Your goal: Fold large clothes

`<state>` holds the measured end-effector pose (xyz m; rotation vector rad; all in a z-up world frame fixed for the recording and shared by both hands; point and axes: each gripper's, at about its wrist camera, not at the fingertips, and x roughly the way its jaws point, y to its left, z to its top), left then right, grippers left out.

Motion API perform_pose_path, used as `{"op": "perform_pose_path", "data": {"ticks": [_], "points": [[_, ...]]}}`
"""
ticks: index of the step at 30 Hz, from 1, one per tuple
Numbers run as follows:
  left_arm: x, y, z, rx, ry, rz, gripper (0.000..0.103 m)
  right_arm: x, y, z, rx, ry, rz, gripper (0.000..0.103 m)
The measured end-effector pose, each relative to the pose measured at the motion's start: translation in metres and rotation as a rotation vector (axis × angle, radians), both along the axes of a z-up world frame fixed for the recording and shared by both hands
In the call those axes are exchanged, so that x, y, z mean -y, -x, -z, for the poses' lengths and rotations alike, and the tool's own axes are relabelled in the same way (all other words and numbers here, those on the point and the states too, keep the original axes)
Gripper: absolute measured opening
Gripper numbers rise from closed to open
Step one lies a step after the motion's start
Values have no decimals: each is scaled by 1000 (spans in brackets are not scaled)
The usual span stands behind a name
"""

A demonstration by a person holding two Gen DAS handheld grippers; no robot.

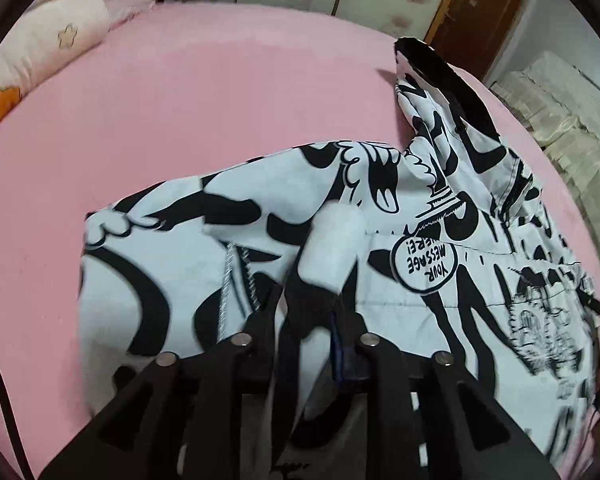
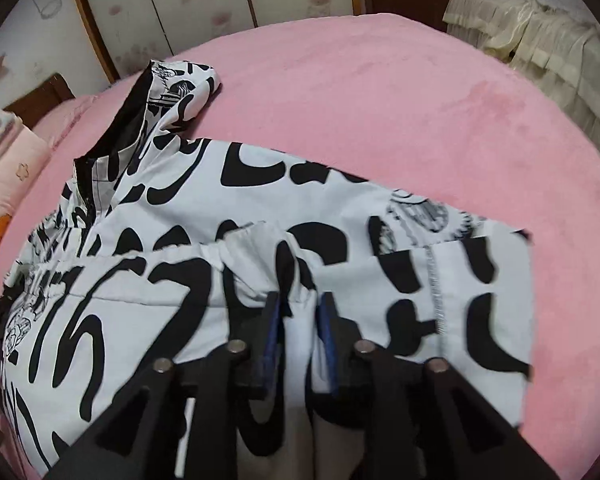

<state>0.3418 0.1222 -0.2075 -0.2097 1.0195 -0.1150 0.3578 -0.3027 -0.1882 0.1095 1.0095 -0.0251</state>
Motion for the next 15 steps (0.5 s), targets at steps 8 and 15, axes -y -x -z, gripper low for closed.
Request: {"op": "perform_pose_path", "data": {"ticks": [8, 15], "points": [[15, 61, -78, 128, -67, -12, 28, -46, 49, -76, 130, -5, -36, 31], [85, 79, -52, 160, -180, 46, 28, -193, 82, -52, 162, 5, -301, 31]]}}
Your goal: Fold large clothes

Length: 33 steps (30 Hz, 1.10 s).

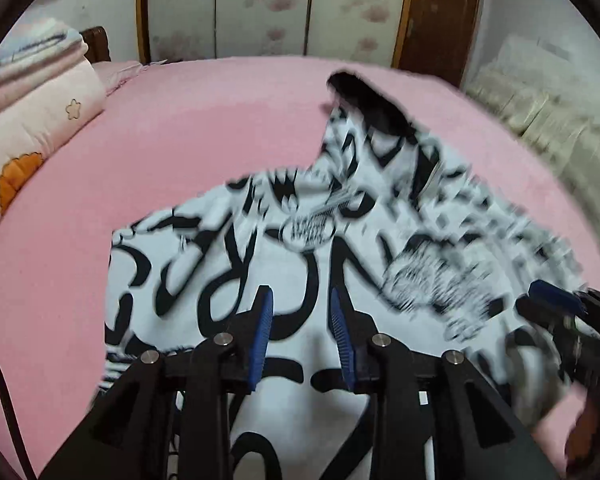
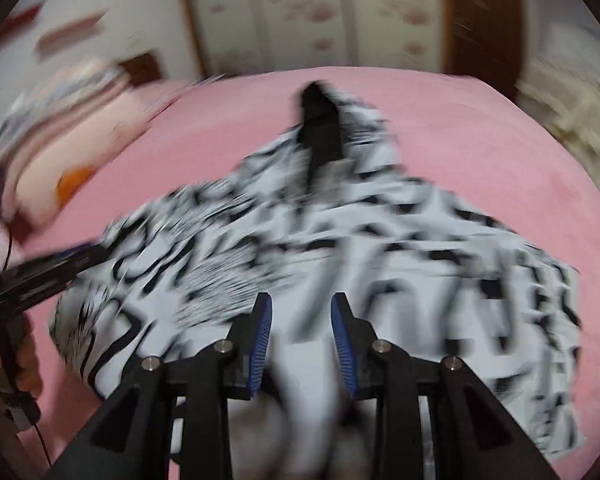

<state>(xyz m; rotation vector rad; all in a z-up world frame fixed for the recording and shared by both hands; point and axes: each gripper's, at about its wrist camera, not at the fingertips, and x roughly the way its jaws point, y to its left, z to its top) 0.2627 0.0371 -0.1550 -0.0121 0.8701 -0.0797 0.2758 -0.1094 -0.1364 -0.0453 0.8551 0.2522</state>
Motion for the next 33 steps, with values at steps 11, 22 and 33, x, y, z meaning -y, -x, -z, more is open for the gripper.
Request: {"op": "perform_pose_path", "data": {"ticks": [11, 22, 33], "points": [[-91, -6, 55, -64, -129, -95, 17, 71, 16, 47, 0, 225, 167, 3], [-84, -17, 62, -69, -175, -121, 17, 199, 33, 66, -65, 233, 412, 0], [-81, -29, 55, -142, -190, -112, 19, 197, 21, 74, -97, 239, 427, 1]]}}
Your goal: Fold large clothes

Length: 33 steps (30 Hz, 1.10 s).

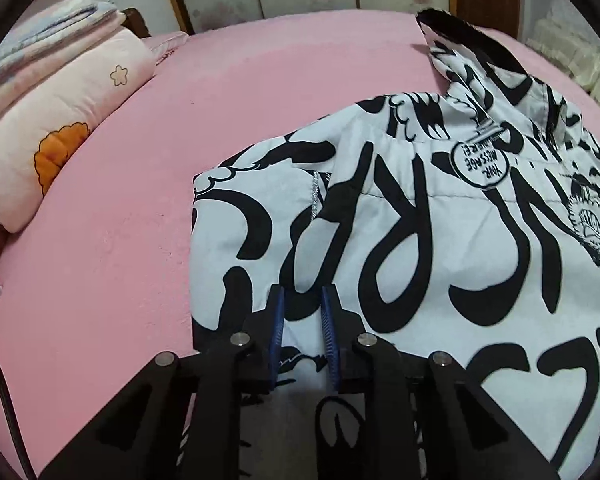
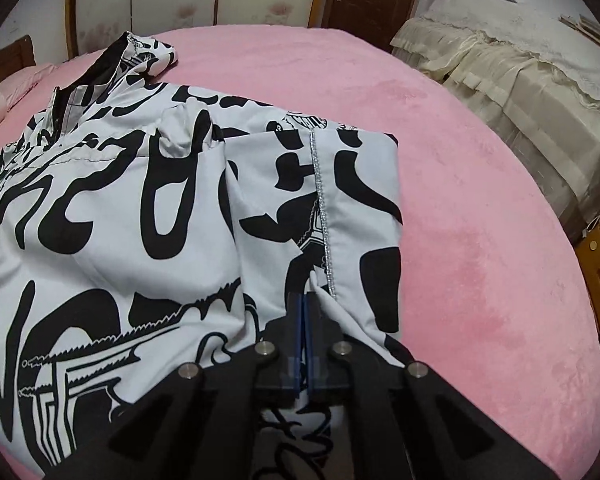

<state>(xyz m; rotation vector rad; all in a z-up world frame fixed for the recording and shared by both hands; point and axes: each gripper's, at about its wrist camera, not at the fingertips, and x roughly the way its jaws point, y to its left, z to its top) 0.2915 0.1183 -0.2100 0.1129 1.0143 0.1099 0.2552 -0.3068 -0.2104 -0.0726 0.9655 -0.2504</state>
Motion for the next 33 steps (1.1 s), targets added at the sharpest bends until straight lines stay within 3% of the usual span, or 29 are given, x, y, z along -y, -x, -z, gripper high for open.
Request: {"op": "perform_pose_path", "data": {"ticks": [6, 8, 9, 14, 18, 21, 24, 30, 33], "points": [[5, -4, -54, -13, 109, 78, 33, -4, -18, -26, -149, -47, -39, 2], [12, -13, -77, 14, 118, 100, 64, -9, -23, -49, -137, -97, -79, 6], [14, -18, -87, 30, 122, 101, 68, -13, -28, -64, -125, -108, -96, 8], [46, -77, -135, 56, 168, 119, 68, -33, -75, -130, -48, -228, -149, 50], [81, -138, -149, 41, 167, 121, 68, -52, -142, -167, -10, -281, -182, 51], [107, -182, -140, 3, 140, 113, 68, -63, -194, -172, -17, -288, -185, 51], [125, -219, -117, -37, 149, 97, 68, -65, -244, -156, -46, -318, -156, 51], [148, -270, -58, -96, 167, 55, 68, -63, -311, -95, -103, -431, -90, 51], [151, -295, -33, -110, 241, 21, 68, -68, -342, -66, -139, -484, -79, 51]]}}
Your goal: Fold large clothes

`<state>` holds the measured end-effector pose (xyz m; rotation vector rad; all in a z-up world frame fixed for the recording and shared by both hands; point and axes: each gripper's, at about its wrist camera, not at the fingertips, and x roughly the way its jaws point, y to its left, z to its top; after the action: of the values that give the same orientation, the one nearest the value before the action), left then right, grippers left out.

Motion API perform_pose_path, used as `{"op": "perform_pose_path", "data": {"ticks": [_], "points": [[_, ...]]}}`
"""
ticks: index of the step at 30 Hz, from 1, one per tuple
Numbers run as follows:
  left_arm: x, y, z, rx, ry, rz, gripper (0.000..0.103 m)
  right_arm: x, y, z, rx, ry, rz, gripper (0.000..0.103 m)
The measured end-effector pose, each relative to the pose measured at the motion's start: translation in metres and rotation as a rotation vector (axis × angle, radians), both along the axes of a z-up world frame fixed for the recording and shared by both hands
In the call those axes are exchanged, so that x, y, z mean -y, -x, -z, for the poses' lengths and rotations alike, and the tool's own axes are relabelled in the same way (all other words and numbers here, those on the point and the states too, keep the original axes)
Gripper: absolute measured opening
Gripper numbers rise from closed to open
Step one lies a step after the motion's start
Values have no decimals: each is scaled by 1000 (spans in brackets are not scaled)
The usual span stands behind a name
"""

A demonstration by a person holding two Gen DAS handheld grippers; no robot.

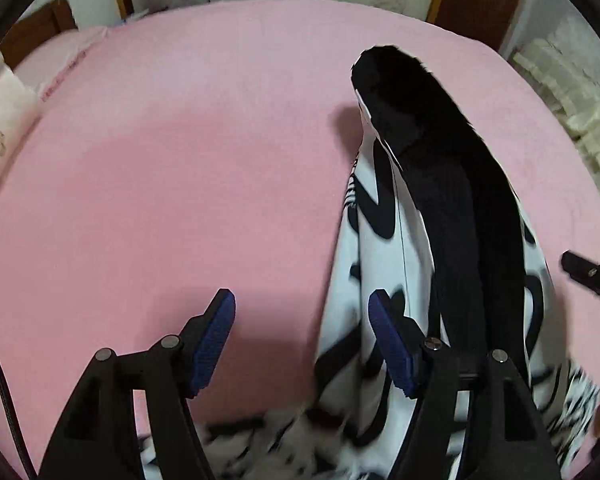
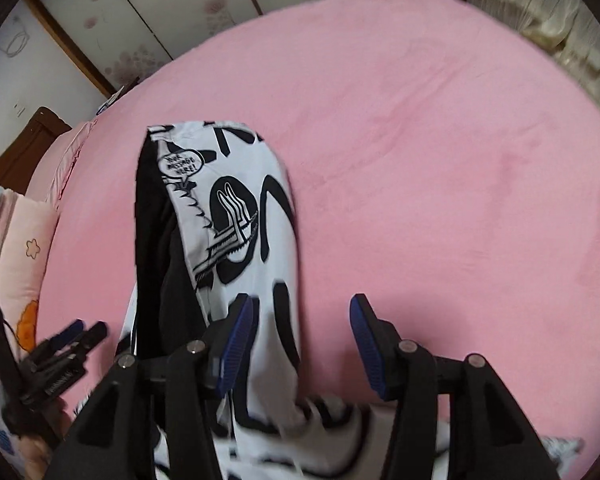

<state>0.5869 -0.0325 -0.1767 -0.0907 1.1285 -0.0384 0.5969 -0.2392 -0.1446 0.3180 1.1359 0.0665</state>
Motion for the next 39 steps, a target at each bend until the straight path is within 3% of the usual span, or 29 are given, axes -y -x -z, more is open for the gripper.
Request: {"op": "perform_pose_path", "data": {"ticks": [6, 9, 10, 11, 12, 14, 19, 25, 27, 31, 35, 39], "points": [[5, -32, 40, -61, 92, -67, 68, -9, -48, 36, -15, -89, 25, 51], [12, -35, 46, -22, 118, -90, 64, -18, -62, 51, -6, -70, 42, 51], [15, -34, 46, -6, 122, -76, 35, -20, -63, 53, 5, -72, 41, 48], [21, -33, 46, -5, 145, -40, 3, -26, -63, 57, 14, -61, 29, 19], [26, -32, 44, -4, 129, -30, 4, -31, -63, 58, 26, -43, 13, 5], [35, -21, 31, 71, 69, -19, 2, -40, -59, 52, 53, -17, -19, 3], [29, 36, -24, 275, 155, -3, 0, -60, -7, -19, 364, 36, -159, 2], [7, 155, -78, 450, 273, 125, 0, -80, 128, -100, 720, 120, -484, 2], [-2, 190, -77, 410, 329, 152, 0, -83, 191, -110, 799, 176, -597, 2], [-17, 251, -51, 250, 354, 173, 5, -93, 276, -86, 786, 333, -718, 5], [-32, 308, -3, 38, 331, 110, 7, -91, 318, -37, 602, 466, -700, 25], [-44, 358, 18, -74, 342, 75, 7, -75, 346, -12, 429, 424, -634, 33]]}}
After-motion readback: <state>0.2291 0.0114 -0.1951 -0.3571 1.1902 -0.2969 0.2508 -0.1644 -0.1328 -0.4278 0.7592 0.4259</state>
